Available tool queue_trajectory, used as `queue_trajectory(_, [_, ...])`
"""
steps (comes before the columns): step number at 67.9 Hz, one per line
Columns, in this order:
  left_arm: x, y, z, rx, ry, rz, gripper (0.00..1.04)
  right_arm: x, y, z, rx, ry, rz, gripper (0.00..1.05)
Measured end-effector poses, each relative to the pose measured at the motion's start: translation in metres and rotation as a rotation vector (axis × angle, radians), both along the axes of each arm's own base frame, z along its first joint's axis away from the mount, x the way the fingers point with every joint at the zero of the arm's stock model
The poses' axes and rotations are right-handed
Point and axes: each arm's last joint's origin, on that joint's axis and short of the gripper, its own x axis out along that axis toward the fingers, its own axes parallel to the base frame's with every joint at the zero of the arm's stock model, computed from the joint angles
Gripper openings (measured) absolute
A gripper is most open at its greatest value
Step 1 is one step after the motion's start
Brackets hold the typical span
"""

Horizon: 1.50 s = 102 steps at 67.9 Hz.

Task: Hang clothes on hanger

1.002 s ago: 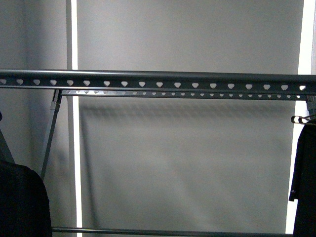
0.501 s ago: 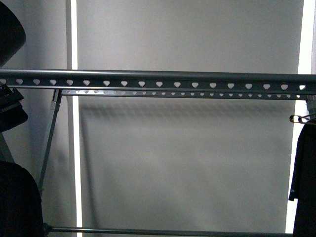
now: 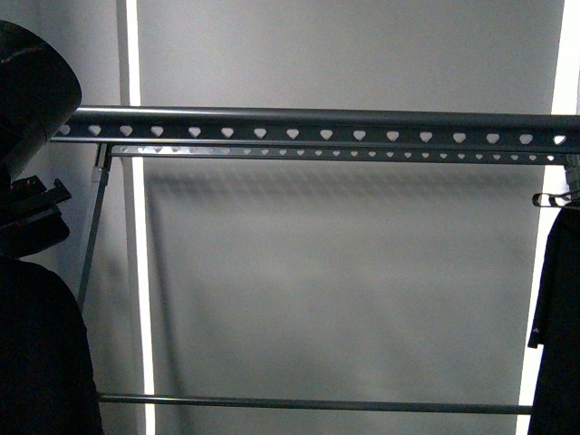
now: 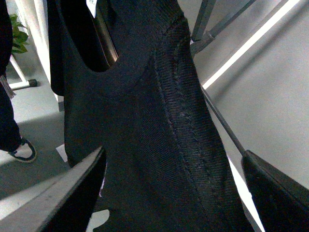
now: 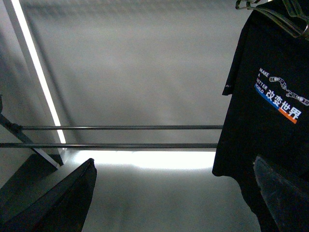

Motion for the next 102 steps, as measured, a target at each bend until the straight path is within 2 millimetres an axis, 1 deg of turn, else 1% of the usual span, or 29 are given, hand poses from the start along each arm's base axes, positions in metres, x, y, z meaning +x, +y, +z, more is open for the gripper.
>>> queue_trajectory(4, [0.000, 0.001, -0.001, 0.001, 0.001, 0.002, 0.70, 0.000, 0.000, 0.000, 0.000, 0.000, 0.000, 0.97])
queue_trajectory(9, [0.002, 0.003, -0.002, 0.001, 0.007, 0.000, 0.59, 0.000, 0.000, 0.000, 0.000, 0.000, 0.000, 0.97])
queue_trajectory(14, [0.011, 0.004, -0.006, 0.003, 0.023, -0.014, 0.41, 0.000, 0.000, 0.000, 0.000, 0.000, 0.000, 0.97])
queue_trajectory(18, [0.018, 0.004, -0.009, 0.005, 0.033, -0.018, 0.31, 0.000, 0.000, 0.000, 0.000, 0.000, 0.000, 0.97])
queue_trajectory(22, [0.023, 0.005, -0.010, 0.002, 0.032, -0.016, 0.23, 0.000, 0.000, 0.000, 0.000, 0.000, 0.000, 0.97])
queue_trajectory(26, [0.027, 0.005, -0.011, -0.003, 0.027, -0.014, 0.13, 0.000, 0.000, 0.000, 0.000, 0.000, 0.000, 0.97])
queue_trajectory(31, [0.029, 0.007, -0.011, -0.026, 0.005, -0.004, 0.05, 0.000, 0.000, 0.000, 0.000, 0.000, 0.000, 0.97])
queue_trajectory(41, [0.030, 0.005, -0.006, -0.031, -0.039, -0.056, 0.05, 0.000, 0.000, 0.000, 0.000, 0.000, 0.000, 0.97])
queue_trajectory(49, [0.017, -0.004, 0.004, -0.016, -0.100, -0.172, 0.05, 0.000, 0.000, 0.000, 0.000, 0.000, 0.000, 0.97])
queue_trajectory(51, [0.011, -0.008, 0.008, -0.012, -0.110, -0.219, 0.05, 0.000, 0.000, 0.000, 0.000, 0.000, 0.000, 0.97])
queue_trajectory(55, [-0.008, -0.017, 0.022, 0.010, -0.147, -0.351, 0.05, 0.000, 0.000, 0.000, 0.000, 0.000, 0.000, 0.97])
queue_trajectory(59, [-0.022, -0.024, 0.031, 0.028, -0.170, -0.440, 0.05, 0.000, 0.000, 0.000, 0.000, 0.000, 0.000, 0.97])
queue_trajectory(61, [-0.033, -0.026, 0.037, 0.041, -0.188, -0.499, 0.05, 0.000, 0.000, 0.000, 0.000, 0.000, 0.000, 0.97])
queue_trajectory(67, [-0.054, -0.030, 0.045, 0.089, -0.228, -0.648, 0.05, 0.000, 0.000, 0.000, 0.000, 0.000, 0.000, 0.97])
queue_trajectory(73, [-0.065, -0.032, 0.049, 0.157, -0.250, -0.813, 0.05, 0.000, 0.000, 0.000, 0.000, 0.000, 0.000, 0.97])
queue_trajectory(75, [-0.066, -0.033, 0.049, 0.177, -0.253, -0.857, 0.05, 0.000, 0.000, 0.000, 0.000, 0.000, 0.000, 0.97])
queue_trajectory(80, [-0.064, -0.030, 0.048, 0.250, -0.253, -1.042, 0.05, 0.000, 0.000, 0.000, 0.000, 0.000, 0.001, 0.97])
queue_trajectory(86, [-0.054, -0.023, 0.044, 0.347, -0.256, -1.302, 0.05, 0.000, 0.000, 0.000, 0.000, 0.000, 0.000, 0.97])
queue_trajectory(91, [-0.044, -0.019, 0.046, 0.426, -0.285, -1.387, 0.05, 0.000, 0.000, 0.000, 0.000, 0.000, 0.000, 0.97])
queue_trajectory(94, [-0.035, -0.015, 0.049, 0.520, -0.310, -1.441, 0.05, 0.000, 0.000, 0.000, 0.000, 0.000, 0.000, 0.97])
queue_trajectory(97, [-0.030, -0.014, 0.052, 0.567, -0.320, -1.467, 0.05, 0.000, 0.000, 0.000, 0.000, 0.000, 0.000, 0.97])
queue_trajectory(102, [-0.018, -0.011, 0.060, 0.742, -0.335, -1.507, 0.05, 0.000, 0.000, 0.000, 0.000, 0.000, 0.000, 0.97])
